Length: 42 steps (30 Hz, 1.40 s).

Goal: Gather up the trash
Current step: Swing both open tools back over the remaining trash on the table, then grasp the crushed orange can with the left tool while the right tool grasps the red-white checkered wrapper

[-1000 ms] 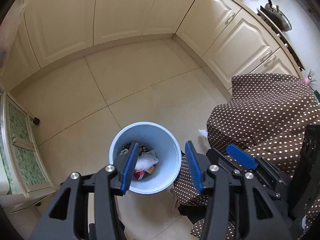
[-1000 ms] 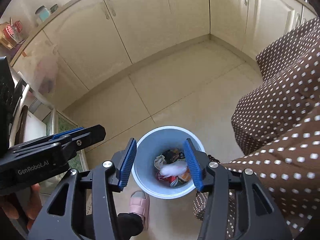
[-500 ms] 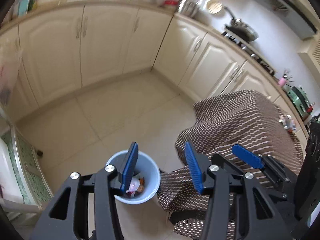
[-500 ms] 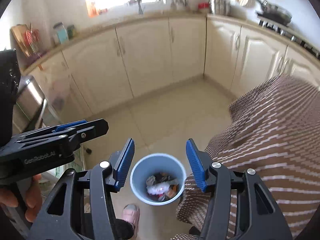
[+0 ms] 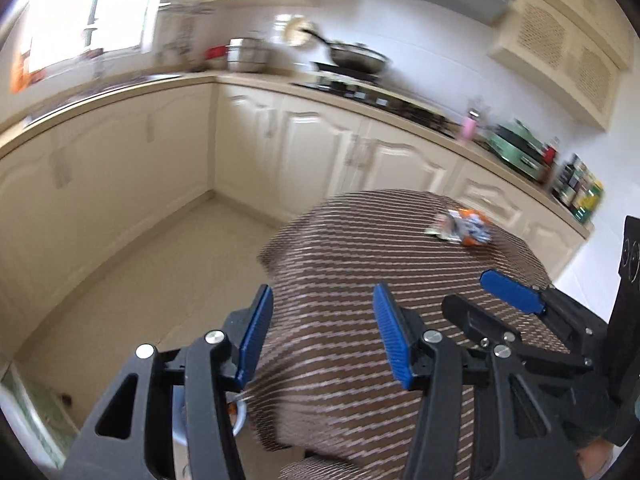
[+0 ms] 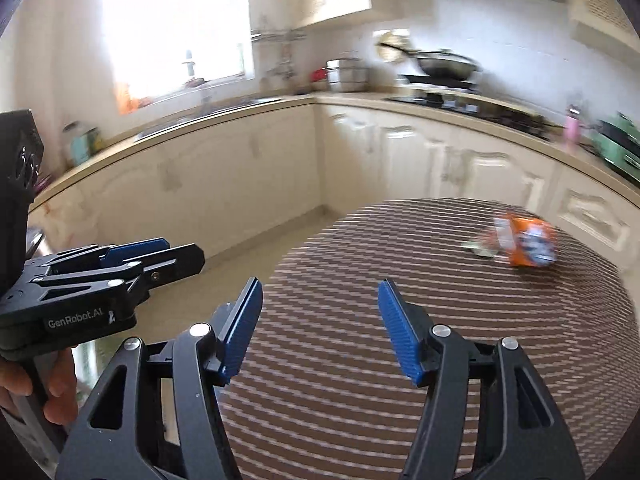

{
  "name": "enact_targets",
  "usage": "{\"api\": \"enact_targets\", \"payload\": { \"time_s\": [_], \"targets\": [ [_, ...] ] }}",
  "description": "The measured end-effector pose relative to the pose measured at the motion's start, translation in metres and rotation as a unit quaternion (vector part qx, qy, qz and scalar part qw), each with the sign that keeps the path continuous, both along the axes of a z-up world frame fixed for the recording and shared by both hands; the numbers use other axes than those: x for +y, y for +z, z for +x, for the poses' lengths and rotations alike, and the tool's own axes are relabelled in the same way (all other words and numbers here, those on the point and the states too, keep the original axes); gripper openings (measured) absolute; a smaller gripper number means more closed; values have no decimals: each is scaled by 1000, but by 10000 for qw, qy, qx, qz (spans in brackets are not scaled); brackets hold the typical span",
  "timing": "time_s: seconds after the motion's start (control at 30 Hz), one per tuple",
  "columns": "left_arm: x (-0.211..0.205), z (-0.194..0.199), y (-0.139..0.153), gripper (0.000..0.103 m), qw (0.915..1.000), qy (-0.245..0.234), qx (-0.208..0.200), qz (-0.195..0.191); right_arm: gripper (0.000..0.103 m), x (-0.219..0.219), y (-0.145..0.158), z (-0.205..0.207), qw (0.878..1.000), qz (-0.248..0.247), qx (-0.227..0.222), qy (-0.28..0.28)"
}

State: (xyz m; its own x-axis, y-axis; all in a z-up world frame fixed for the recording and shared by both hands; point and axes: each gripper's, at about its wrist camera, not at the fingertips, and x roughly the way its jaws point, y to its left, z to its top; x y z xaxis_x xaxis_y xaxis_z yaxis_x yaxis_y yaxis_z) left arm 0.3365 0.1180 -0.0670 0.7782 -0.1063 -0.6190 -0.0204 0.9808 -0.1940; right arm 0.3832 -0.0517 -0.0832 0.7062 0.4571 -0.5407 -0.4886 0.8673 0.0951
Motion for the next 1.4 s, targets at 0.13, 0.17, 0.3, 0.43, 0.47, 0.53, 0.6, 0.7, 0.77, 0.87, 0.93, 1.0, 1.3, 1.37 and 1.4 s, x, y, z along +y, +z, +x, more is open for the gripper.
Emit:
{"api": "enact_targets", "payload": {
  "time_s": [0.13,0.17,0.3,0.43,0.47,0.53,0.6,0.7,0.77,0.87,0.93,1.0,1.3,1.37,1.4],
  "targets": [
    [-68,43,-2,51,9987,-493,110,111,60,-65,2,22,9976,-142,-91,-668],
    [-84,54,-3,51,9979,-621,130,130,60,-83,2,29,9963,-134,-71,-841],
    [-143,105,-19,51,9934,-1071,375,194,61,-137,-5,55,9910,-94,-10,-1337],
    [-185,150,-36,51,9895,-1318,556,195,62,-176,-17,82,9865,-95,107,-1633],
    [-189,160,-39,51,9893,-1326,576,220,62,-182,-20,89,9858,-103,138,-1673],
    [-202,184,-46,51,9887,-1350,620,212,62,-190,-24,103,9848,-115,186,-1725],
    [-208,201,-51,51,9884,-1360,632,231,62,-201,-28,111,9841,-66,239,-1761],
    [-224,225,-59,51,9868,-1413,710,343,62,-204,-32,124,9835,-43,274,-1789],
    [-232,238,-65,51,9860,-1420,769,413,63,-203,-34,127,9835,-47,285,-1787],
    [-239,255,-75,51,9853,-1379,886,473,63,-204,-36,134,9843,-4,325,-1735],
    [-242,260,-78,51,9849,-1429,847,480,63,-205,-38,138,9843,22,350,-1729],
    [-246,264,-78,43,9842,-1454,803,608,63,-205,-38,140,9845,2,345,-1722],
    [-219,255,-66,10,9876,-1431,605,236,63,-189,-31,141,9856,-25,292,-1665],
    [-201,247,-56,10,9910,-1245,462,170,63,-182,-29,143,9864,7,308,-1617],
    [-192,244,-52,10,9924,-1150,417,139,64,-179,-29,144,9867,8,325,-1590]
  ]
}}
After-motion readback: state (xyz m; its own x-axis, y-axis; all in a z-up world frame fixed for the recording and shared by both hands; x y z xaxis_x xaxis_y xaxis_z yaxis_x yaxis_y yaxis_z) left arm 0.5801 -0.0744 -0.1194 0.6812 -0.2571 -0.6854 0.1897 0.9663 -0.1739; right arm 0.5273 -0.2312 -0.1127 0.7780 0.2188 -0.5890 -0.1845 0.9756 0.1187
